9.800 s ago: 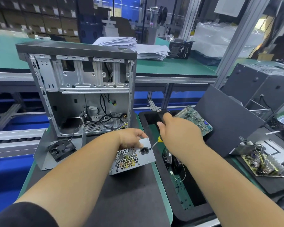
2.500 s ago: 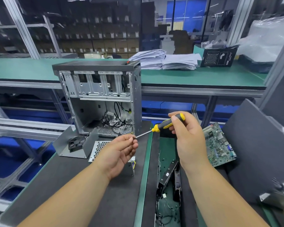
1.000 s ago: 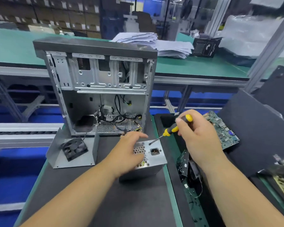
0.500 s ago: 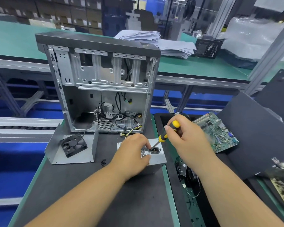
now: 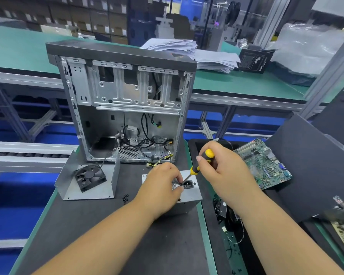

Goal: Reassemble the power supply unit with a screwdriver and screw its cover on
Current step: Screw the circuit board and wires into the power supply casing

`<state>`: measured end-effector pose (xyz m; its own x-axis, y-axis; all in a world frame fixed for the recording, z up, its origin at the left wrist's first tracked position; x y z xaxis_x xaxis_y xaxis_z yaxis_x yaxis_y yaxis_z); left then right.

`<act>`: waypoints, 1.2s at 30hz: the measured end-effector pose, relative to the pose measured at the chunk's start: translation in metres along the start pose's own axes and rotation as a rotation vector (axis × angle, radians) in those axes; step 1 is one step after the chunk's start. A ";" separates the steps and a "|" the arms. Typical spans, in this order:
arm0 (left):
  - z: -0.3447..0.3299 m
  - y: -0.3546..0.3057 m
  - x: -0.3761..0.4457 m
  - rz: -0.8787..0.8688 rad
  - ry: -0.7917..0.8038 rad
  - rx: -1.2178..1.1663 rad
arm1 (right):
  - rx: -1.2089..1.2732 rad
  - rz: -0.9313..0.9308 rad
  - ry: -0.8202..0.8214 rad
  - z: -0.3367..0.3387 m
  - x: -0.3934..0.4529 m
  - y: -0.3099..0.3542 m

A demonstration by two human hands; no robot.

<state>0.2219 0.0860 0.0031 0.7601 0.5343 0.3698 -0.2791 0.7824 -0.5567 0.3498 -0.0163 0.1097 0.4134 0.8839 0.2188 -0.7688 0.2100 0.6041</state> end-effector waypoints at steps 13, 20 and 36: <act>-0.003 0.002 -0.002 0.012 -0.047 -0.014 | -0.515 -0.027 0.079 0.014 0.022 0.025; -0.004 0.003 -0.001 0.003 -0.044 -0.015 | -0.475 -0.046 0.022 -0.003 0.026 0.034; -0.003 0.002 -0.002 0.001 -0.047 -0.006 | -0.644 0.116 0.022 0.000 0.022 0.039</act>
<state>0.2218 0.0859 -0.0009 0.7318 0.5491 0.4036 -0.2759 0.7802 -0.5614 0.3289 0.0112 0.1381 0.3049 0.9229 0.2350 -0.9492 0.3147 -0.0043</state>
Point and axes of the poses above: each hand's wrist, its own x-axis towards the middle knuckle, its own z-axis out of the back of the hand, y = z × x, the point moved 2 cm from there along x, towards the middle knuckle, and after that the axes turned 12 degrees about -z, right-handed, at the moved point
